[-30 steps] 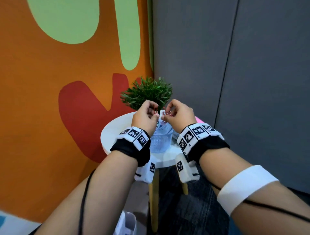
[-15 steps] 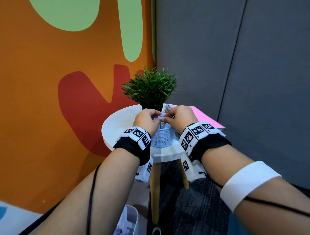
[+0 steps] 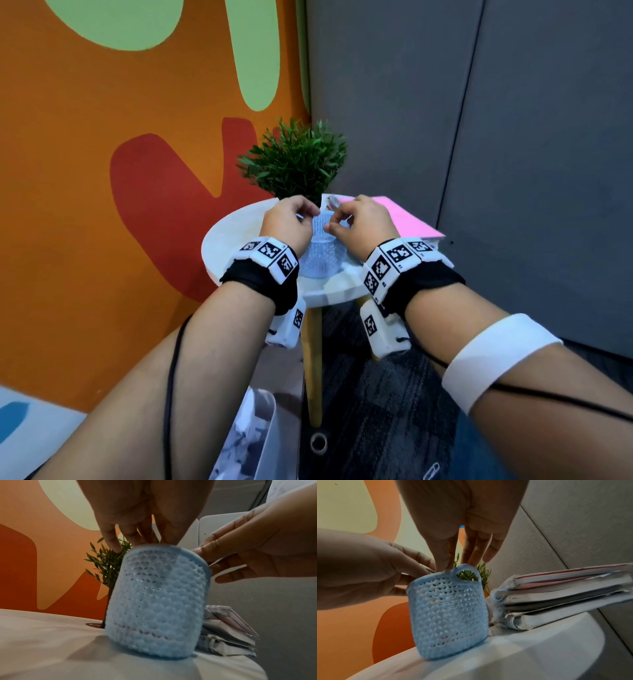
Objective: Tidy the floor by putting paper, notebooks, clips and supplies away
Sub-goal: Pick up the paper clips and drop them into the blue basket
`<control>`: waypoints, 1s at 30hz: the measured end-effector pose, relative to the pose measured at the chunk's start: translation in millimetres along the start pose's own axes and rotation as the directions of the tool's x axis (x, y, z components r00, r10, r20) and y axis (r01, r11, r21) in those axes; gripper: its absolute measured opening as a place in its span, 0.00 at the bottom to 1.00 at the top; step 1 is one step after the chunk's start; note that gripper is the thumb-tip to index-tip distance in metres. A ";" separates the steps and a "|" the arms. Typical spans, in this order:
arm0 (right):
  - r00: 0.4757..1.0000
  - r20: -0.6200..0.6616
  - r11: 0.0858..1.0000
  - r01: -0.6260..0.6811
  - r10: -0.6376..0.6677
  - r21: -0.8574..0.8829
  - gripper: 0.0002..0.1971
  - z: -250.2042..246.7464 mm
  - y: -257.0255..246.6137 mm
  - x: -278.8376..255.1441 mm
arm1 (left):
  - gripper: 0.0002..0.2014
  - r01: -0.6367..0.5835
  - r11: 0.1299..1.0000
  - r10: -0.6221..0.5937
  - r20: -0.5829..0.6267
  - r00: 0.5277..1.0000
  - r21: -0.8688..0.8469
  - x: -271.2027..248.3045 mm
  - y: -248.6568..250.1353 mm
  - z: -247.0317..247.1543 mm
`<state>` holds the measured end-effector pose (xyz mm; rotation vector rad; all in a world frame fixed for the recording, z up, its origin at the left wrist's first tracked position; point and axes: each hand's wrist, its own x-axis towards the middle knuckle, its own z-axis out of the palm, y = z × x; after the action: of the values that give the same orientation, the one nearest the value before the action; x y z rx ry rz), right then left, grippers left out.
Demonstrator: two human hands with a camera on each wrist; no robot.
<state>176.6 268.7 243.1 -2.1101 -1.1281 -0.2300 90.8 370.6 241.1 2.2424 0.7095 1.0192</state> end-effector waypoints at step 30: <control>0.807 0.347 0.876 -0.467 0.477 -0.117 0.09 35.3 239.0 -348.3 | 0.14 0.136 0.968 -0.245 0.698 0.673 0.209 -328.3 -54.2 246.0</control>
<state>148.1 -20.2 -65.9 -2.4441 -0.7502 0.4074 86.2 123.0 -90.5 2.3516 0.6350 -0.0740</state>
